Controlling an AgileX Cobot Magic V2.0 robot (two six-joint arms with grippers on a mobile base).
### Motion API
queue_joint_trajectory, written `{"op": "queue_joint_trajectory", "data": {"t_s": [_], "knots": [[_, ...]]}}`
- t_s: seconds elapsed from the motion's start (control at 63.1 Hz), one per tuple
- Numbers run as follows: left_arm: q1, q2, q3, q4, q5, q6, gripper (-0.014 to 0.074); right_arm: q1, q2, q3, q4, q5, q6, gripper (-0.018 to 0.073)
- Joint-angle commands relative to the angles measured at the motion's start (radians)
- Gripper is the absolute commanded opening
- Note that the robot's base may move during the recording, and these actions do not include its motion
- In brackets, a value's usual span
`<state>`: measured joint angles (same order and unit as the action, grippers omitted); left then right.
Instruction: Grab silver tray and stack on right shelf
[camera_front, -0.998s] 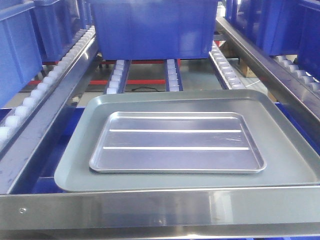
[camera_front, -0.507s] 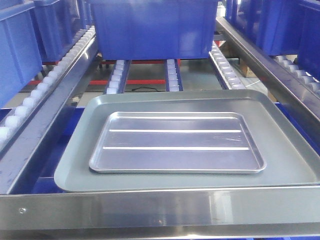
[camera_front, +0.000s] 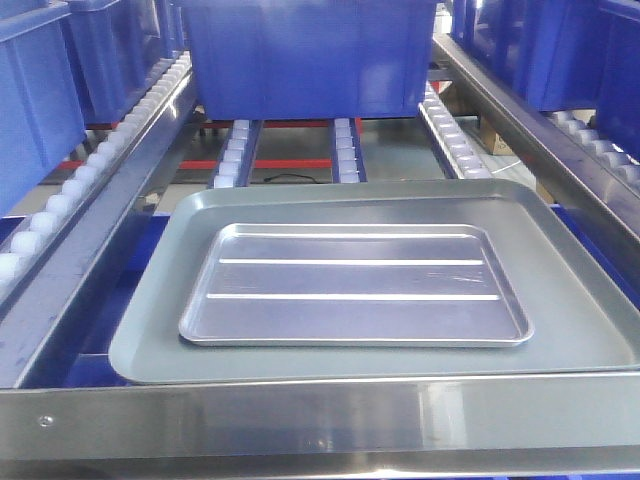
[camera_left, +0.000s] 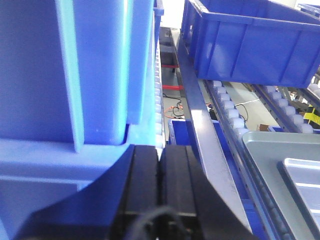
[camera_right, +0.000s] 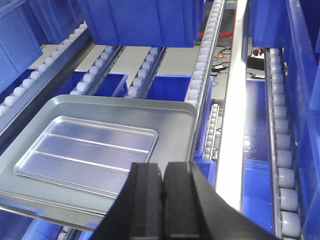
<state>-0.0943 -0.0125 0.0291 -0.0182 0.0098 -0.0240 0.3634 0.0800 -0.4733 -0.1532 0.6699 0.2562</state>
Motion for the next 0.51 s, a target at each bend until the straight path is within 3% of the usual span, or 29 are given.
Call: {"op": "queue_joint_trajectory", "data": {"t_s": [0.0, 0.491], "knots": [[0.001, -0.015, 0.021, -0.013, -0.120, 0.030, -0.0092, -0.001, 0.015, -0.023, -0.016, -0.084, -0.009, 0.0057], [0.001, -0.015, 0.021, -0.013, -0.126, 0.030, -0.0092, -0.001, 0.015, -0.023, -0.016, -0.084, -0.009, 0.0057]]}}
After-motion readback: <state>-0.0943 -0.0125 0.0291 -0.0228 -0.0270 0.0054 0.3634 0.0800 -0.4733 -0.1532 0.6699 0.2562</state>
